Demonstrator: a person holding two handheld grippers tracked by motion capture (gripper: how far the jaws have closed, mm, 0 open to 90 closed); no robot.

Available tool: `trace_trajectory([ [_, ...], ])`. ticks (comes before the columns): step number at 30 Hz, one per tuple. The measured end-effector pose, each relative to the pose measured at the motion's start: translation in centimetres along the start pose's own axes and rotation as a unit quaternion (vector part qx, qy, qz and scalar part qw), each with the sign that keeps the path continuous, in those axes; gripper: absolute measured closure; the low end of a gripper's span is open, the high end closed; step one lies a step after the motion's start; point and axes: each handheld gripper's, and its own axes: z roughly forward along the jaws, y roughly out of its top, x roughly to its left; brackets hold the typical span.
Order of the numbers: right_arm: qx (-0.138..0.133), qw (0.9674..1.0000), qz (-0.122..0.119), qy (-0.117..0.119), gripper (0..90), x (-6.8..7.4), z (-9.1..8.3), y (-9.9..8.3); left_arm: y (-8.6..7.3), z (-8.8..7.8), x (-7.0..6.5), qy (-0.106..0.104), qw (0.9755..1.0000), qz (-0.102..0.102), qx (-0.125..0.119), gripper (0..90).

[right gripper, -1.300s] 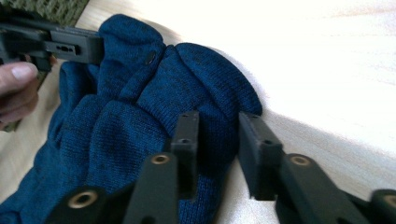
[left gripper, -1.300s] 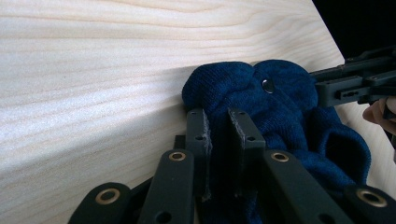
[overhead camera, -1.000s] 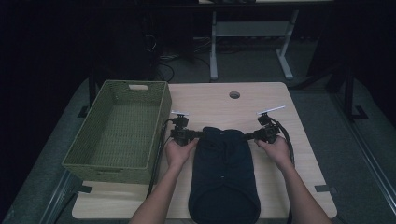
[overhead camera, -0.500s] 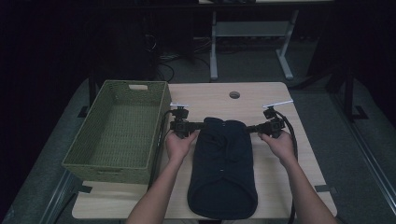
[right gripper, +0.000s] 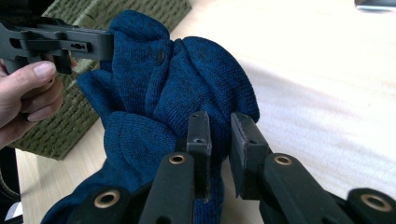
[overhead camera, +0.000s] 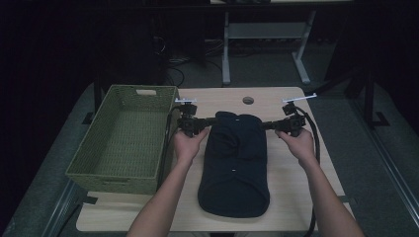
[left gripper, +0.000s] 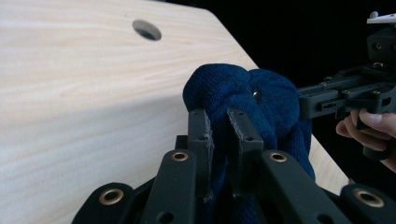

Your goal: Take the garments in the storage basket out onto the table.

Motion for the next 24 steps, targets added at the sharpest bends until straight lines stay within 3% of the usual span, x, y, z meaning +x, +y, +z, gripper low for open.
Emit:
trace_trajectory([
  [4,-0.016,0.9998,-0.009,0.002,78.6,0.5,-0.9,0.5,0.7,-0.7,-0.7,-0.008,0.9998,0.012,-0.017,80.7],
  [9,-0.02,0.9996,-0.02,0.008,78.3,1.0,-1.6,0.2,0.4,-1.0,-1.2,-0.006,0.9997,0.024,-0.007,80.4],
  [15,-0.019,0.9992,-0.033,0.011,78.1,1.9,-2.0,-0.4,-0.5,-1.9,-1.8,-0.007,0.9991,0.041,-0.01,80.1],
  [24,-0.012,0.9983,-0.052,0.023,78.0,2.9,-2.2,-2.0,-2.6,-2.9,-2.4,-0.014,0.9988,0.045,-0.01,80.2],
])
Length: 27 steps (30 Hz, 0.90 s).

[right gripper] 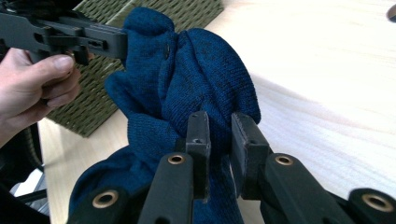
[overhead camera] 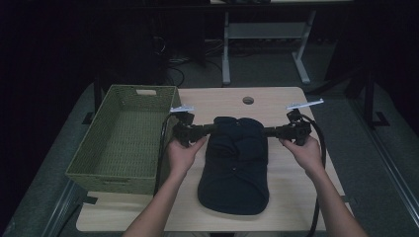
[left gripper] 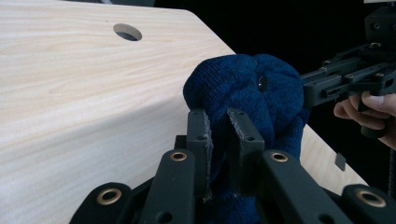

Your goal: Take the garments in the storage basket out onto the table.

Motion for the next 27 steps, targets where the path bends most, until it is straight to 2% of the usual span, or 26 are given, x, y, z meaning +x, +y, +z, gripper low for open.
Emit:
trace_trajectory([
  [13,0.001,0.9997,-0.018,0.017,77.0,1.3,-0.7,-1.4,-1.5,-1.6,-1.4,-0.01,0.9997,0.021,-0.003,80.2],
  [27,0.027,0.9983,-0.035,0.037,75.8,2.5,-0.7,-3.2,-4.3,-2.7,-2.1,-0.019,0.9992,0.035,0.002,79.3],
])
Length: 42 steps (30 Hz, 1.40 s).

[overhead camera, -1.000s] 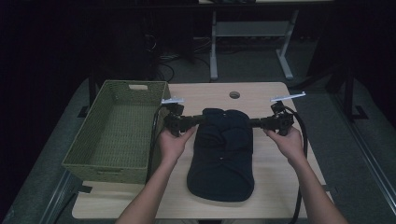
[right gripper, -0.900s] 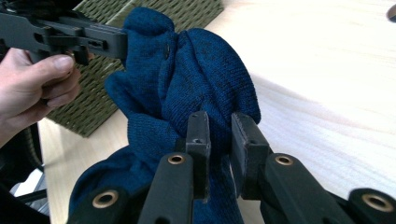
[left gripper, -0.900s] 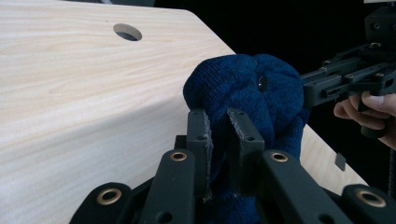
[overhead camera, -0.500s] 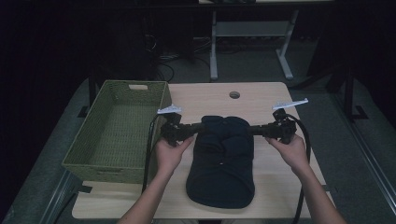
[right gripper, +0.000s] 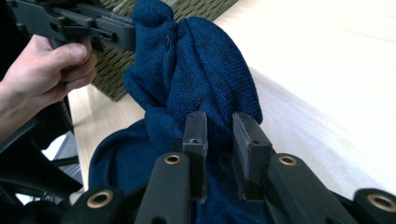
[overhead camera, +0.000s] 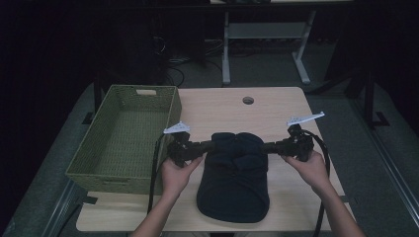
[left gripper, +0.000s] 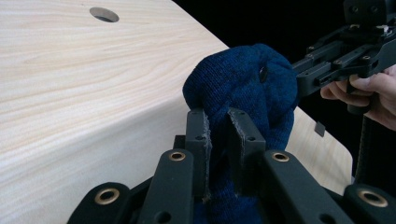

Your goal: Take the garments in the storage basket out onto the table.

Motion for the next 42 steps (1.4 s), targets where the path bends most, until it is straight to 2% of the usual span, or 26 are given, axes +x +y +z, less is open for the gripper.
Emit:
trace_trajectory([
  [6,0.012,0.9998,-0.008,0.009,76.1,1.0,0.0,-1.1,-1.2,-0.7,-0.7,-0.003,0.9999,0.006,0.008,79.4],
  [14,0.03,0.9992,-0.011,0.023,76.9,1.9,0.7,-2.9,-3.1,-1.0,-0.8,-0.008,0.9994,0.006,0.035,80.1],
  [23,0.032,0.9988,0.0,0.036,77.3,2.1,1.2,-4.5,-4.0,-1.2,-1.0,-0.018,0.9986,0.003,0.049,80.0],
  [26,0.033,0.9986,0.004,0.04,77.3,2.0,1.3,-5.0,-4.3,-1.2,-0.9,-0.027,0.9983,-0.005,0.051,79.9],
  [34,0.039,0.998,0.014,0.048,77.3,2.1,1.5,-6.1,-5.0,-1.3,-1.1,-0.034,0.9976,-0.004,0.06,79.6],
  [42,0.049,0.9974,0.012,0.052,76.9,2.3,2.1,-6.7,-6.1,-1.4,-0.8,-0.044,0.9968,-0.012,0.065,79.6],
])
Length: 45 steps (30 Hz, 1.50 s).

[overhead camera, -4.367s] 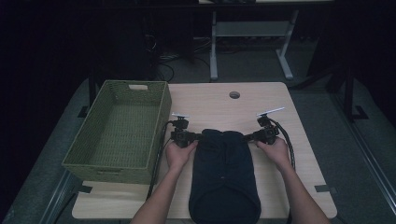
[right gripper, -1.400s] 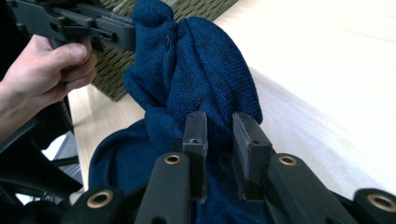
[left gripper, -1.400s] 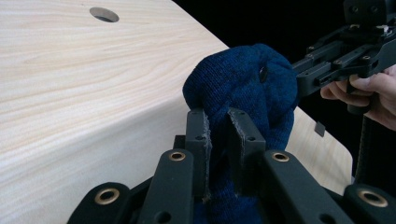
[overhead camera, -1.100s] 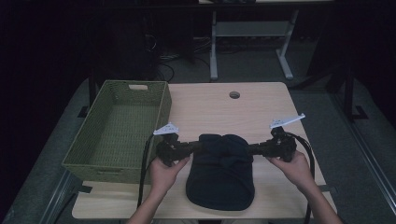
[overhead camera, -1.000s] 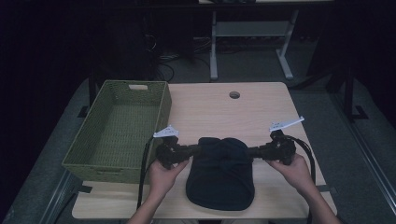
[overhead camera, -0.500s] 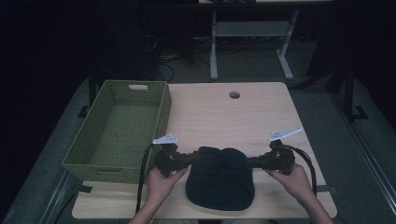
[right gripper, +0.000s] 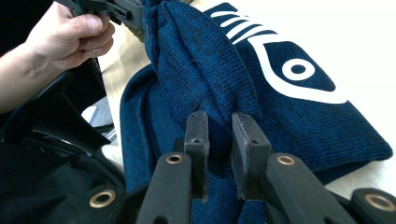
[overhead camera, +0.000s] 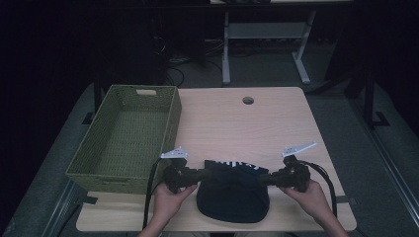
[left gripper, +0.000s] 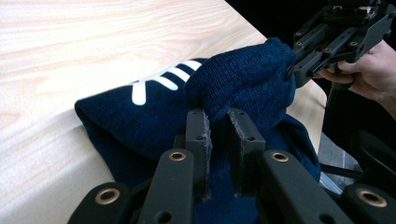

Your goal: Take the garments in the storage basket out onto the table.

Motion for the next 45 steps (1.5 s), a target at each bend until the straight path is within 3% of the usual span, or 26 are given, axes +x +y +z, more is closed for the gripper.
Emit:
trace_trajectory([
  [8,0.014,0.9999,0.001,0.005,75.8,0.2,0.6,-0.4,-0.7,-0.1,0.0,-0.003,1.0,0.001,0.009,78.6],
  [12,0.02,0.9996,0.01,0.019,68.5,0.1,0.7,-0.5,-1.0,0.0,0.1,-0.006,0.9999,0.002,0.016,78.3],
  [19,-0.024,0.9994,0.015,0.021,65.9,0.0,-1.2,1.6,-1.4,0.0,0.1,-0.008,0.9996,0.013,0.022,78.5],
  [26,-0.034,0.9988,0.034,0.014,75.2,-0.8,-0.2,3.6,-1.6,0.1,0.0,-0.015,0.9993,0.014,0.03,78.2],
  [30,-0.005,0.9991,0.035,0.023,77.6,-0.6,1.2,3.9,-1.7,0.0,0.0,-0.024,0.9991,0.005,0.034,73.8],
  [33,0.026,0.9988,0.022,0.035,77.6,0.0,2.3,3.4,-1.7,-0.3,-0.3,-0.028,0.9992,0.003,0.03,66.8],
  [45,0.069,0.9967,0.019,0.037,77.5,1.2,4.0,0.7,-0.6,-1.5,-2.6,-0.046,0.9986,0.018,0.019,59.0],
])
